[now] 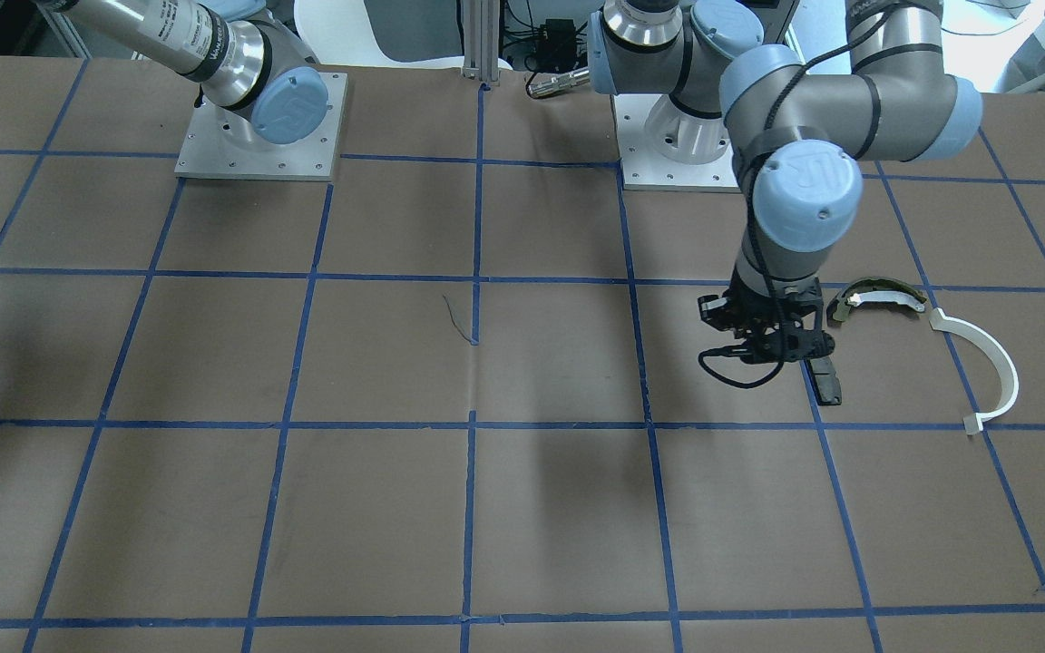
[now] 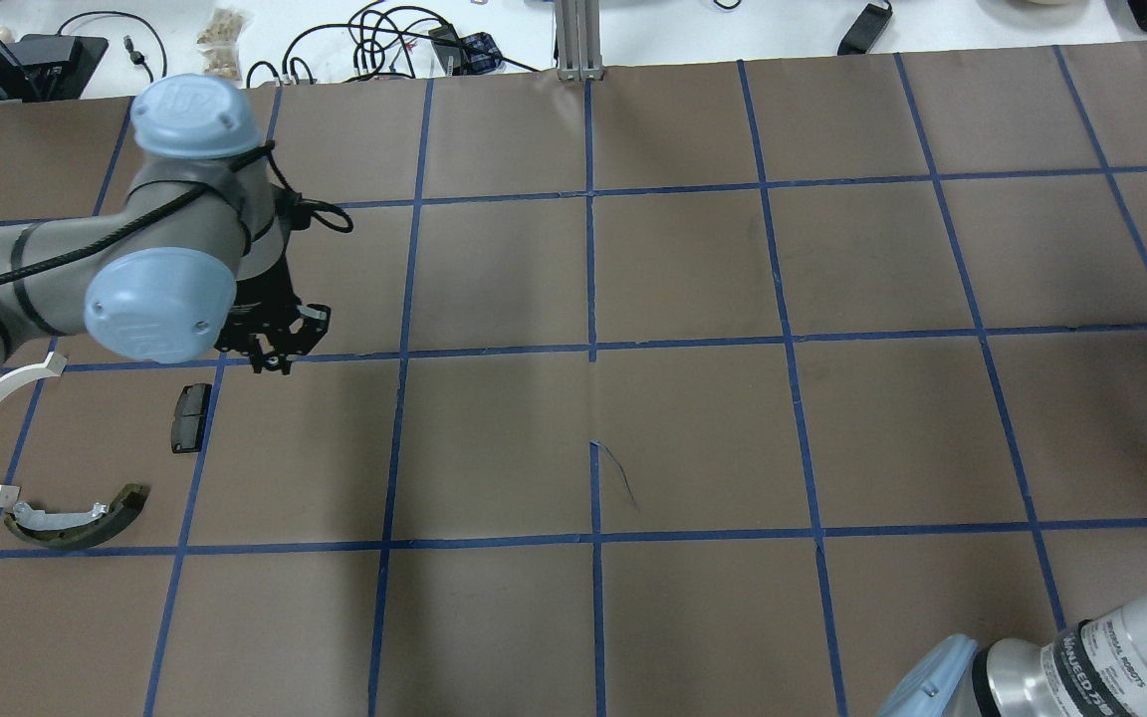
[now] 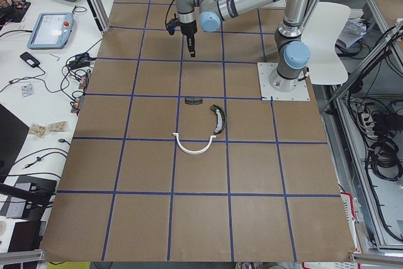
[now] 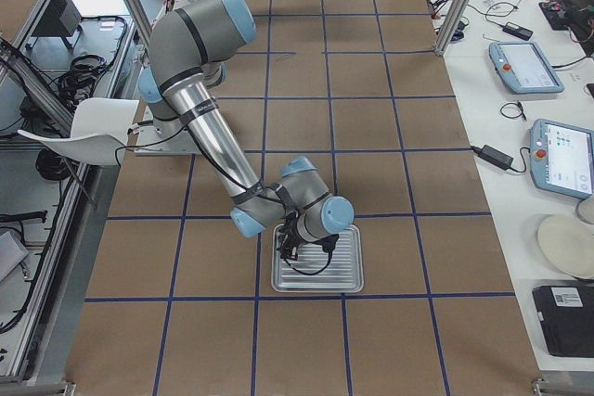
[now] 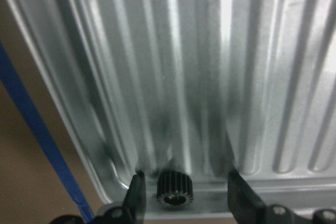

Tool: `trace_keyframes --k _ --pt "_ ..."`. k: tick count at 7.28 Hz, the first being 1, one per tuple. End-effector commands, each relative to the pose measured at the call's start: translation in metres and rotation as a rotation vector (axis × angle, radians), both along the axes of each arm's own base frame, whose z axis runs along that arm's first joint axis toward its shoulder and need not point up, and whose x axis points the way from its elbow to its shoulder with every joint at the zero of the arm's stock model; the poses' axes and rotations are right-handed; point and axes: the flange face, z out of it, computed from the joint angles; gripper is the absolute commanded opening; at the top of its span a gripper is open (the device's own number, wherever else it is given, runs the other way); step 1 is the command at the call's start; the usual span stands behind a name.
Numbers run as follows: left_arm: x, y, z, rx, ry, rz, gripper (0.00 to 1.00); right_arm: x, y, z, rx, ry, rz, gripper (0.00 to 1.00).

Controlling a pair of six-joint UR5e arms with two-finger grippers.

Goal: Place bearing gear from tray to pile

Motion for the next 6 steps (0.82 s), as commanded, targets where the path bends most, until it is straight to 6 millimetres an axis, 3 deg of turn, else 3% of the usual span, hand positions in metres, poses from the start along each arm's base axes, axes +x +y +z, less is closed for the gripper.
trace_keyframes --k 1,2,4,5,6 --pt "0.141 0.01 -0.023 0.018 0.043 -0.013 0.0 0.001 0.001 -0.002 0.004 -0.004 0.001 0.04" --pt "0.174 0.011 -0.033 0.012 0.053 -0.037 0.0 0.001 0.001 -0.002 0.005 -0.005 0.001 0.0" --pt "0.205 0.009 -0.065 -0.007 0.15 -0.022 0.0 -0.002 -0.001 0.01 0.011 -0.005 0.003 0.0" --pt "0.222 0.012 -0.078 -0.008 0.16 -0.024 0.0 -0.009 -0.004 0.028 0.006 0.016 0.006 0.0" --pt "0.226 0.011 -0.085 -0.002 0.165 -0.028 0.0 -0.011 -0.011 0.046 0.003 0.02 0.012 0.0"
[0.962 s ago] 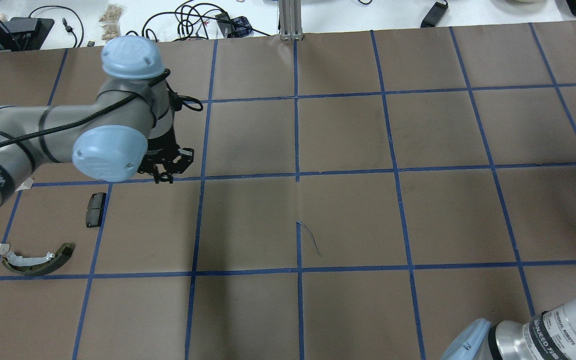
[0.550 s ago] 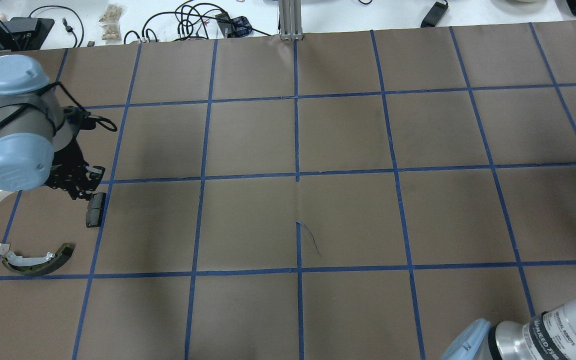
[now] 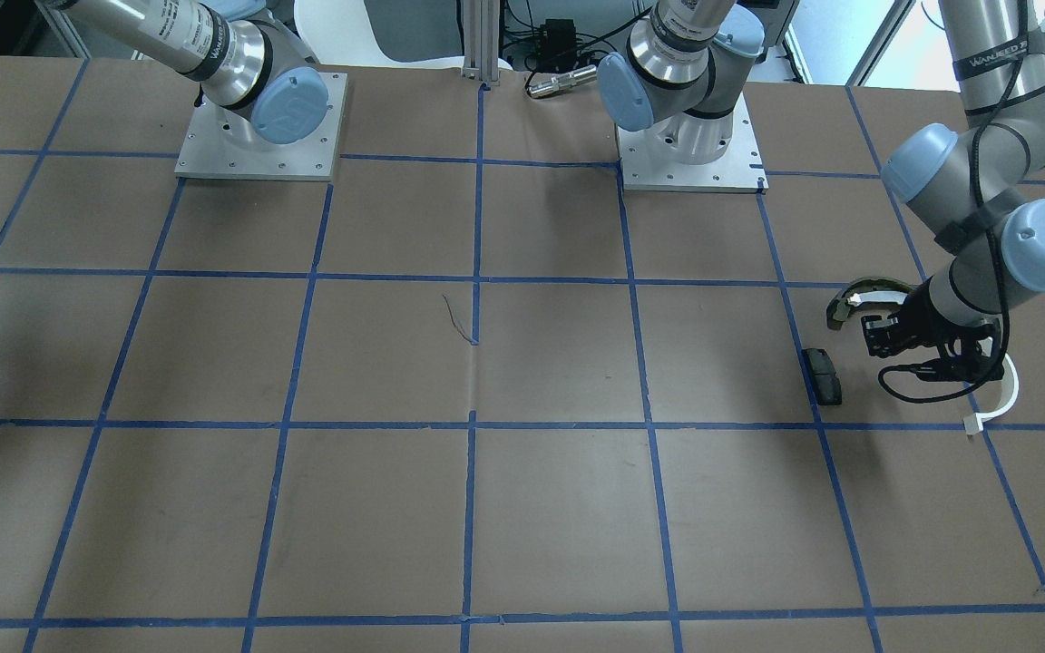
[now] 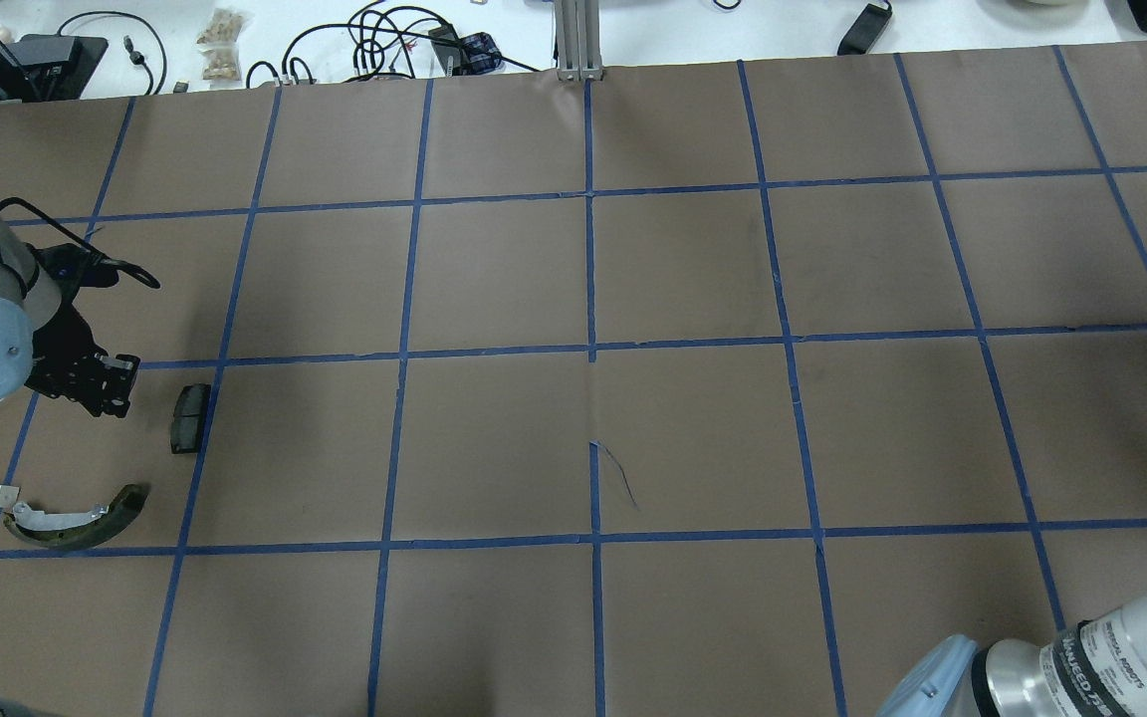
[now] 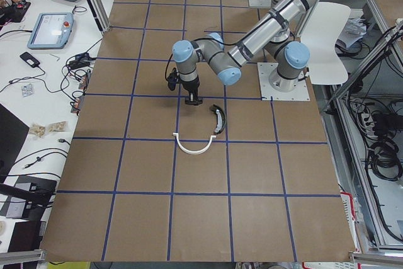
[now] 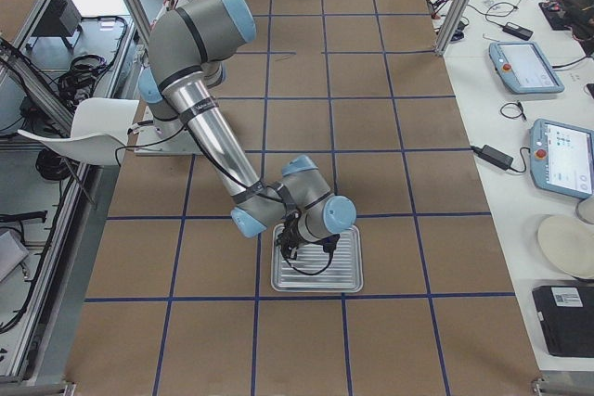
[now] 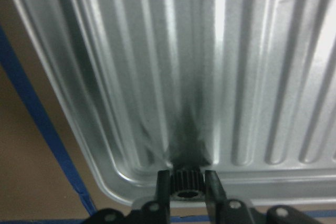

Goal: Place bearing gear from tray to pile

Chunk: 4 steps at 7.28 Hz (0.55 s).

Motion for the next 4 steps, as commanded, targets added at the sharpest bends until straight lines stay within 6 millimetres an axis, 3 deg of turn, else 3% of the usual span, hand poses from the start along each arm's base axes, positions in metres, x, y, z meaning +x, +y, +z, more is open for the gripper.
trace_keyframes --k 1,2,3,4 --pt "0.013 0.001 -0.017 0.011 0.019 0.0 0.0 -0.007 -0.011 0.034 -0.001 0.006 0.009 0.0" --pt "0.012 0.002 -0.017 0.011 0.021 -0.004 0.58 -0.001 -0.019 0.049 -0.014 0.005 0.02 0.0" --pt "0.013 0.001 -0.009 -0.001 0.012 -0.004 1.0 0.032 -0.042 0.068 -0.04 0.0 0.061 0.0" --pt "0.011 -0.001 -0.003 -0.003 0.006 -0.002 1.0 0.088 -0.077 0.091 -0.083 0.018 0.091 0.0"
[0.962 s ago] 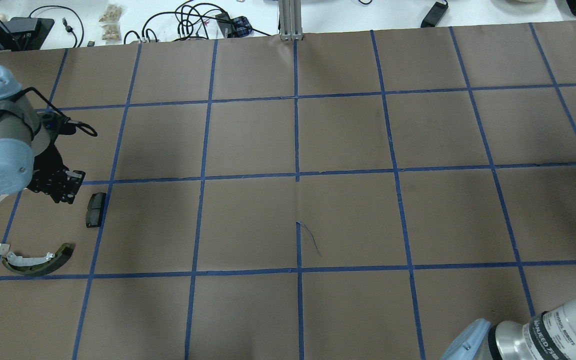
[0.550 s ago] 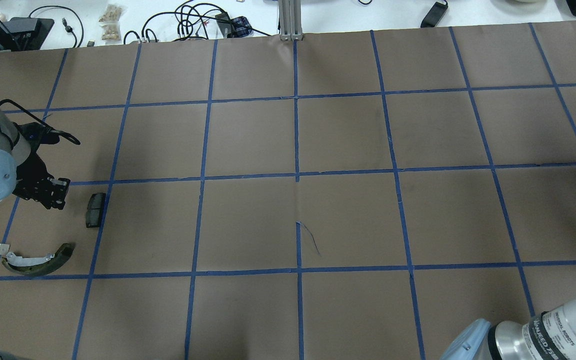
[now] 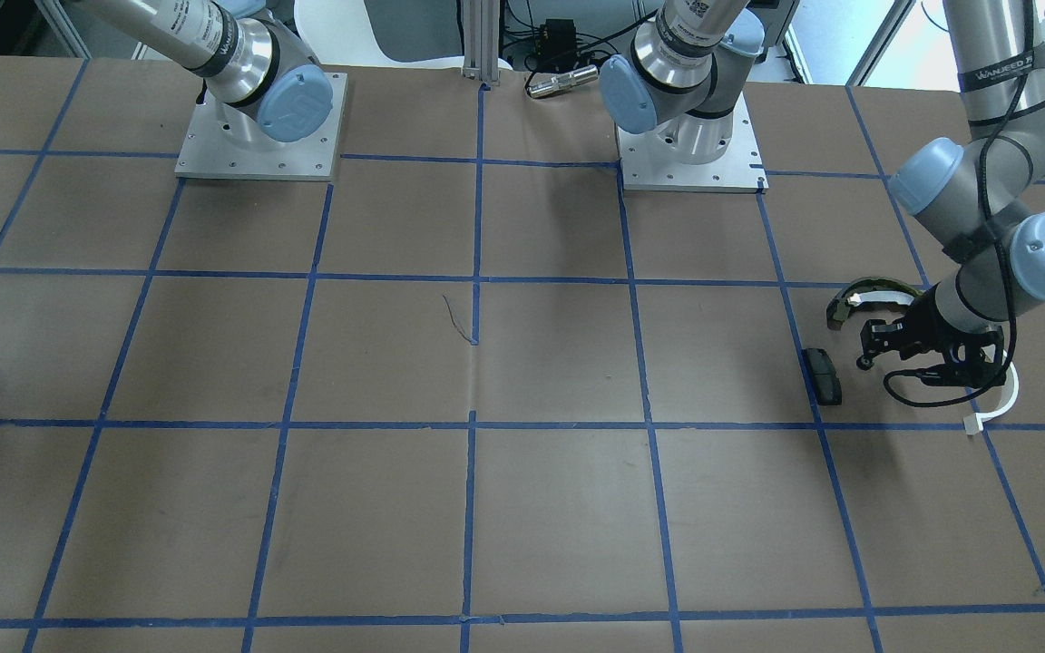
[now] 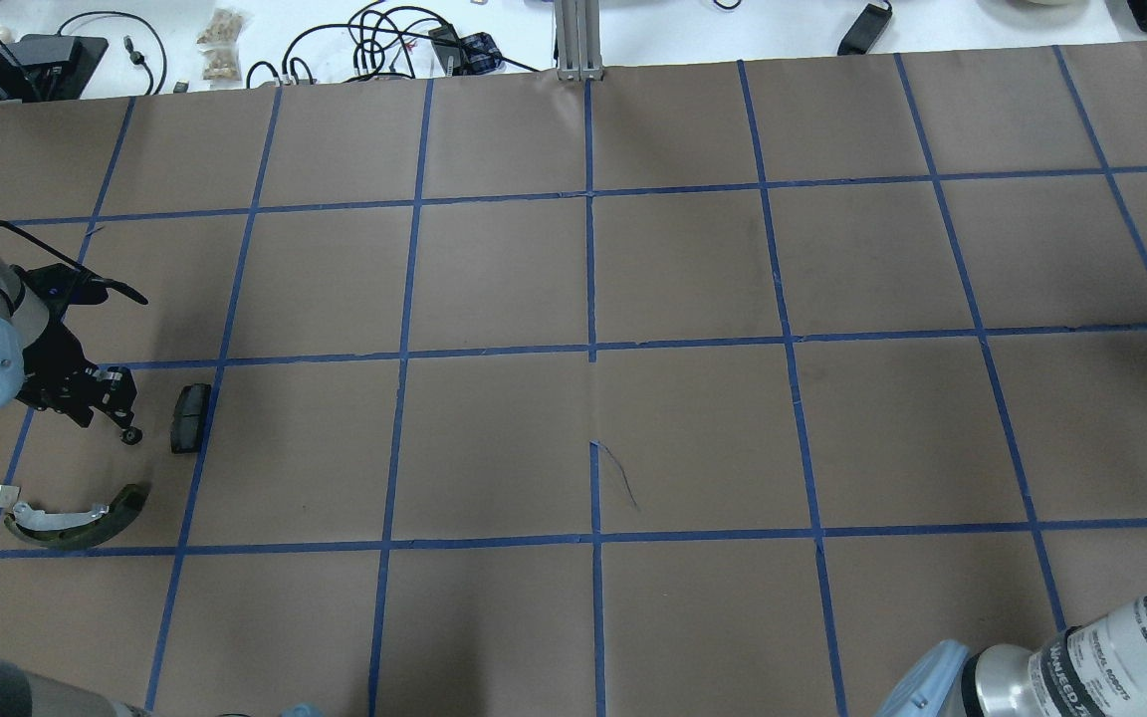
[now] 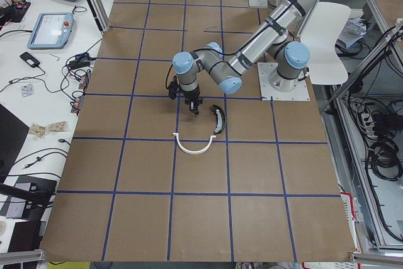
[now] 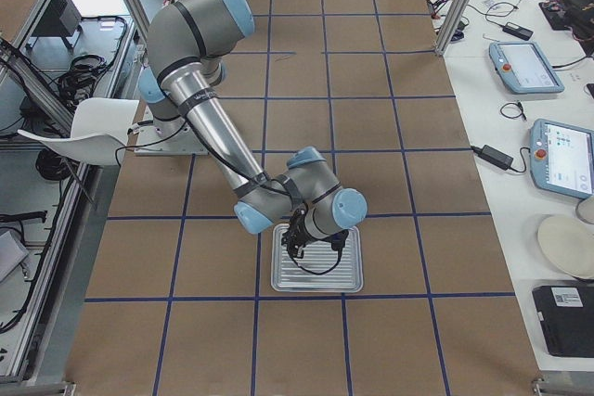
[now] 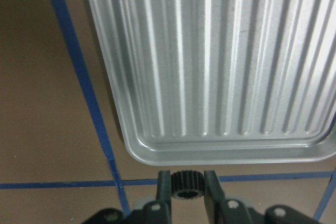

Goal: Place bearing gear from tray to pile

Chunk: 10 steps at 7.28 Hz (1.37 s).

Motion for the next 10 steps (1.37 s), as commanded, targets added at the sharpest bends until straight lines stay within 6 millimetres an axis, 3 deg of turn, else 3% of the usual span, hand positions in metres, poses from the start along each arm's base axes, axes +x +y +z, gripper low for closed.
trace_keyframes --k 1,2,4,5,6,7,8,10 --pt "-0.013 -0.003 0.022 -0.012 -0.01 0.002 1.0 0.107 -0.056 0.044 -0.08 -0.004 0.052 0.0" --pt "-0.046 -0.008 0.052 -0.016 0.01 -0.006 1.0 0.156 -0.069 0.045 -0.077 -0.066 0.047 0.0" --pt "-0.137 -0.032 0.155 -0.013 0.006 0.086 1.0 0.271 -0.095 0.045 -0.09 -0.073 -0.021 0.0" --pt "-0.193 -0.041 0.205 -0.045 0.001 0.113 1.0 0.321 -0.097 0.048 -0.099 -0.093 -0.055 0.0" --pt "-0.252 -0.041 0.241 -0.093 0.018 0.151 1.0 0.376 -0.094 0.04 -0.083 -0.115 -0.119 0.0" --pt "-0.297 -0.036 0.275 -0.157 0.043 0.122 1.0 0.433 -0.09 0.029 -0.066 -0.123 -0.154 0.0" --pt "-0.323 -0.027 0.299 -0.196 0.06 0.075 1.0 0.49 -0.088 0.029 -0.089 -0.108 -0.196 0.0" --pt "-0.33 -0.023 0.297 -0.191 0.091 0.068 1.0 0.611 -0.074 0.027 -0.144 -0.082 -0.253 0.0"
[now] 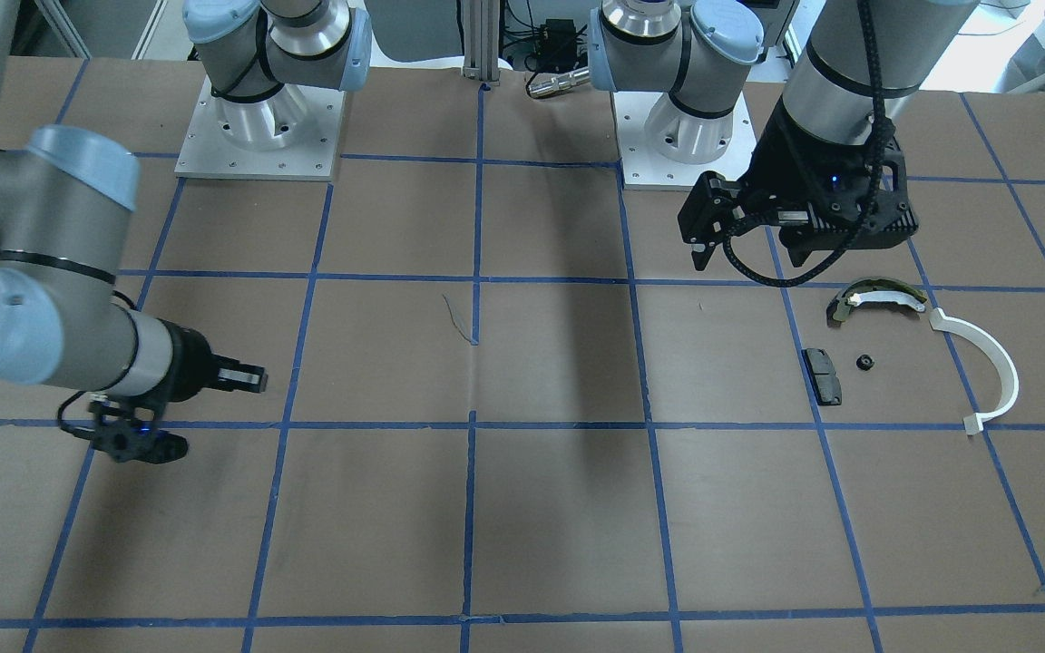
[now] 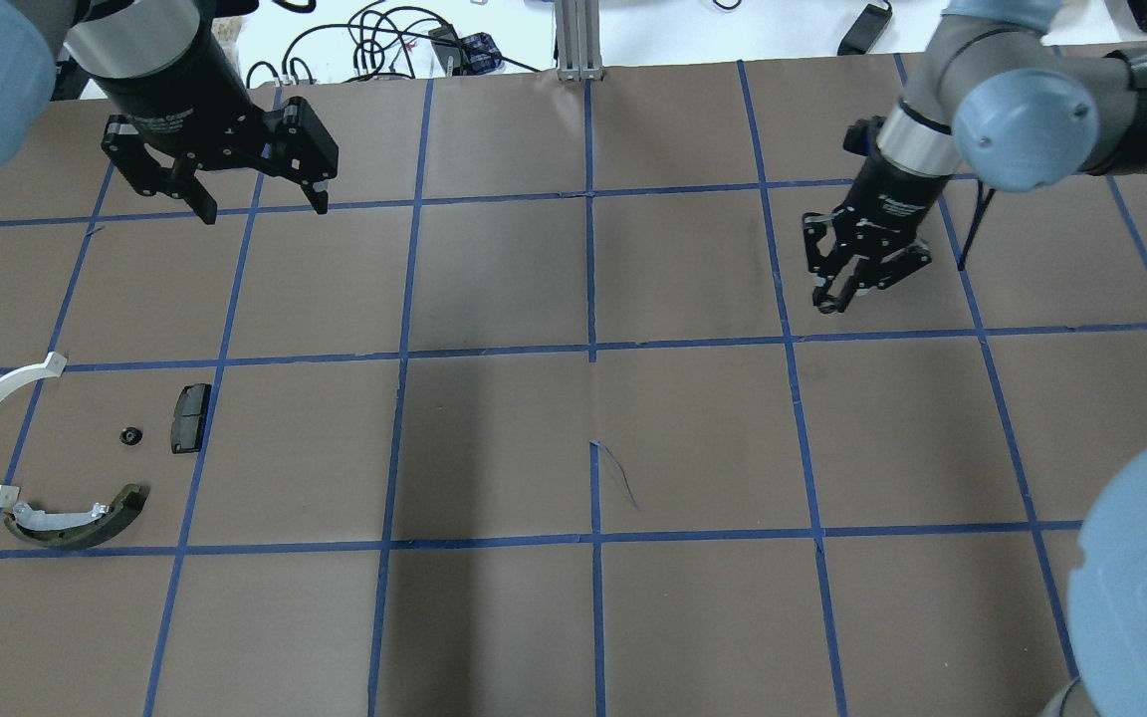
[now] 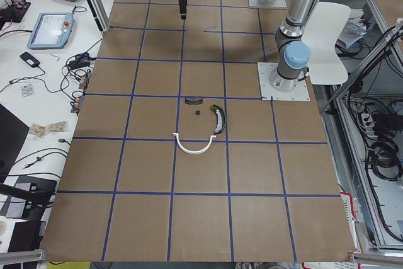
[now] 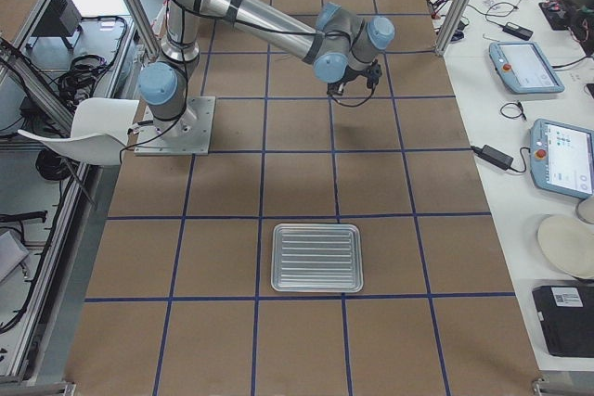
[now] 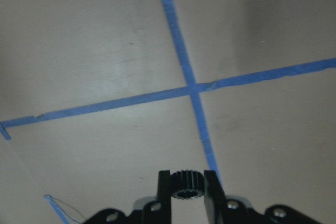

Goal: Place bearing gear from tray to pile

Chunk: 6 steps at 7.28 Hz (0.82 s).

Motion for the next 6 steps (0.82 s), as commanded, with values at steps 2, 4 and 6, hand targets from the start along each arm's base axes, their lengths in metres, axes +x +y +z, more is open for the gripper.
trace_keyframes --k 2,4,6 --pt "-0.007 0.008 0.002 0.0 0.006 -0.024 1.0 0.136 0.036 -0.017 -0.038 -0.033 -0.079 0.0" --pt "-0.004 0.006 -0.003 0.004 0.007 -0.018 1.0 0.18 0.077 -0.05 -0.027 -0.047 -0.119 0.0" --pt "-0.004 0.006 -0.003 0.004 0.006 -0.018 1.0 0.209 0.094 -0.065 -0.007 -0.049 -0.187 0.0"
